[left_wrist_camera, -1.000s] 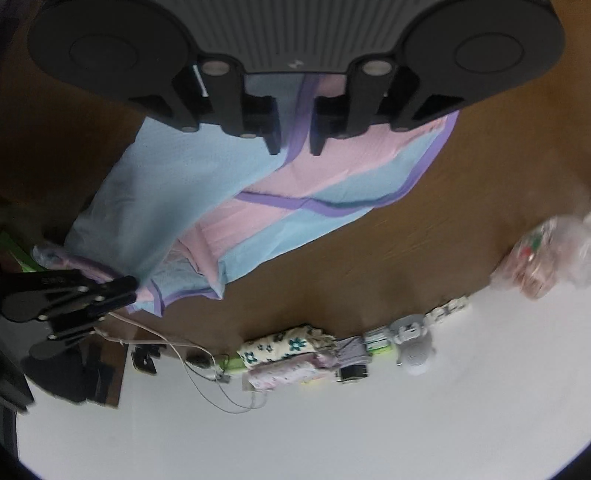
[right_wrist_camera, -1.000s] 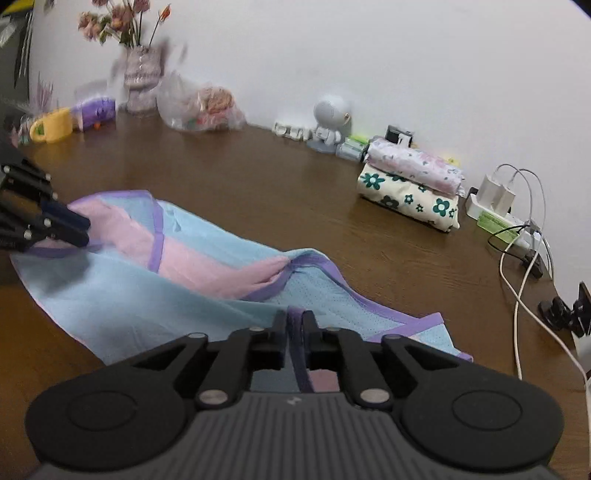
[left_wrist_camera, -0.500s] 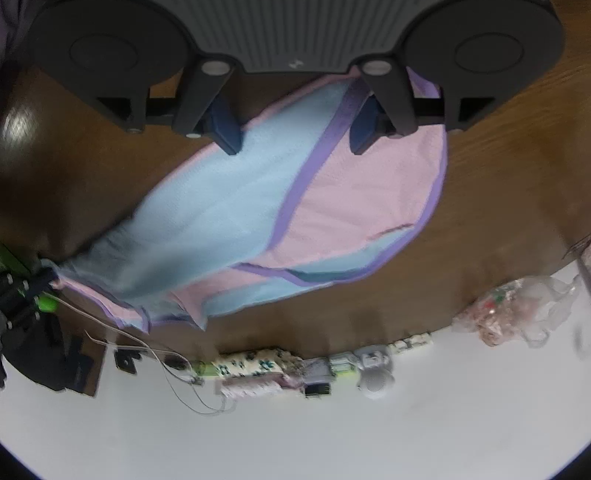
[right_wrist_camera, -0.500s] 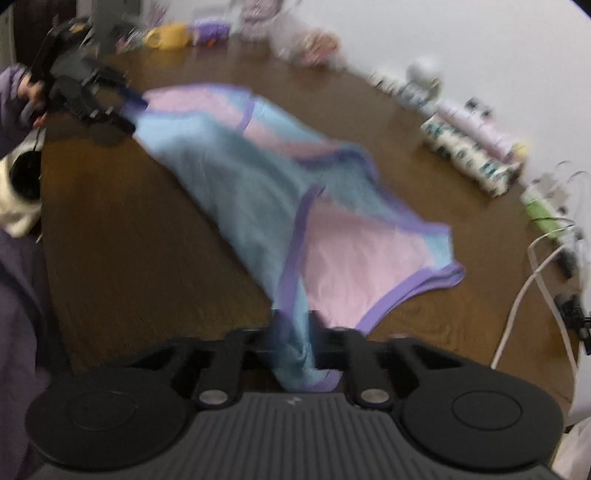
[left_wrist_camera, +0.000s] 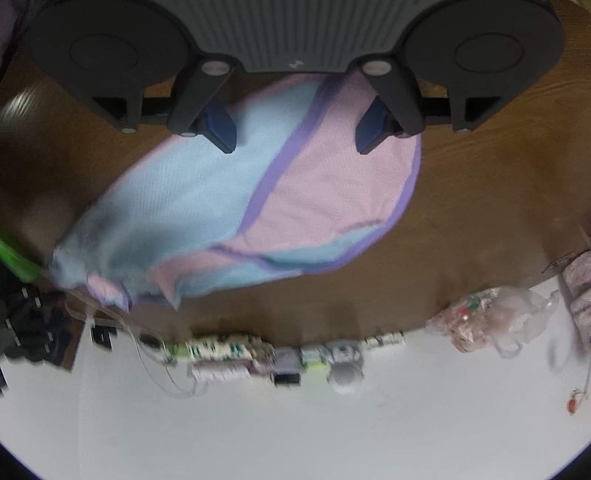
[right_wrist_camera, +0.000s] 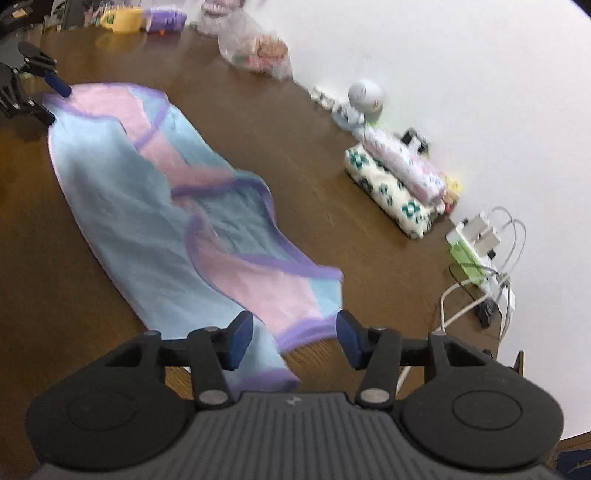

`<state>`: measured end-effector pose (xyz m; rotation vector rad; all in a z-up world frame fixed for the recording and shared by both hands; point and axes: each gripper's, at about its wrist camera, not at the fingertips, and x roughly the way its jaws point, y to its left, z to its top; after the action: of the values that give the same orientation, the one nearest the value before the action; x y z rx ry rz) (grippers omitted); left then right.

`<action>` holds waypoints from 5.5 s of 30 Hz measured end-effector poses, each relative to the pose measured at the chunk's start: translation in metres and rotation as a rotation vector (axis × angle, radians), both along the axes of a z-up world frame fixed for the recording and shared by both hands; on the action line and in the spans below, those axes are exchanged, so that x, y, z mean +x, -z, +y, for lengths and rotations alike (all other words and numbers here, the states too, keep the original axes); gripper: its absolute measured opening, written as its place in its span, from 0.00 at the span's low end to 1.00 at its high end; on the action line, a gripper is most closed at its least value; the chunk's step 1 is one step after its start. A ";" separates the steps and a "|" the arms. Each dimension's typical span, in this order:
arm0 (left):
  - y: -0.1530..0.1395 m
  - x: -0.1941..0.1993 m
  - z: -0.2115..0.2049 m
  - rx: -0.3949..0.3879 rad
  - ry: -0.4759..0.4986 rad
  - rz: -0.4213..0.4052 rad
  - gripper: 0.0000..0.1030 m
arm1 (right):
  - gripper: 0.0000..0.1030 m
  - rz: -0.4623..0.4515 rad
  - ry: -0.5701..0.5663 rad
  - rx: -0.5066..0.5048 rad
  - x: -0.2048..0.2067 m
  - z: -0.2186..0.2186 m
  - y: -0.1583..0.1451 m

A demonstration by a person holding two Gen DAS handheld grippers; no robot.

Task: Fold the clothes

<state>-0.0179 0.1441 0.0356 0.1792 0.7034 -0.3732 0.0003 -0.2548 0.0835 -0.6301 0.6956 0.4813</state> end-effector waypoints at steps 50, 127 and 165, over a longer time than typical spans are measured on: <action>-0.041 0.096 -0.040 0.049 -0.082 0.067 0.03 | 0.03 0.198 -0.165 0.298 0.078 0.048 -0.014; -0.022 0.068 0.040 -0.361 -0.459 0.080 0.43 | 0.33 -0.236 0.758 0.645 -0.034 -0.034 0.025; -0.008 0.053 -0.091 -0.041 -0.116 0.055 0.48 | 0.58 -0.120 0.536 0.546 -0.040 0.036 0.039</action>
<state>0.0348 0.0527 0.0433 0.0893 0.7564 -0.2825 -0.0399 -0.2184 0.0442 0.0503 0.5561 0.1166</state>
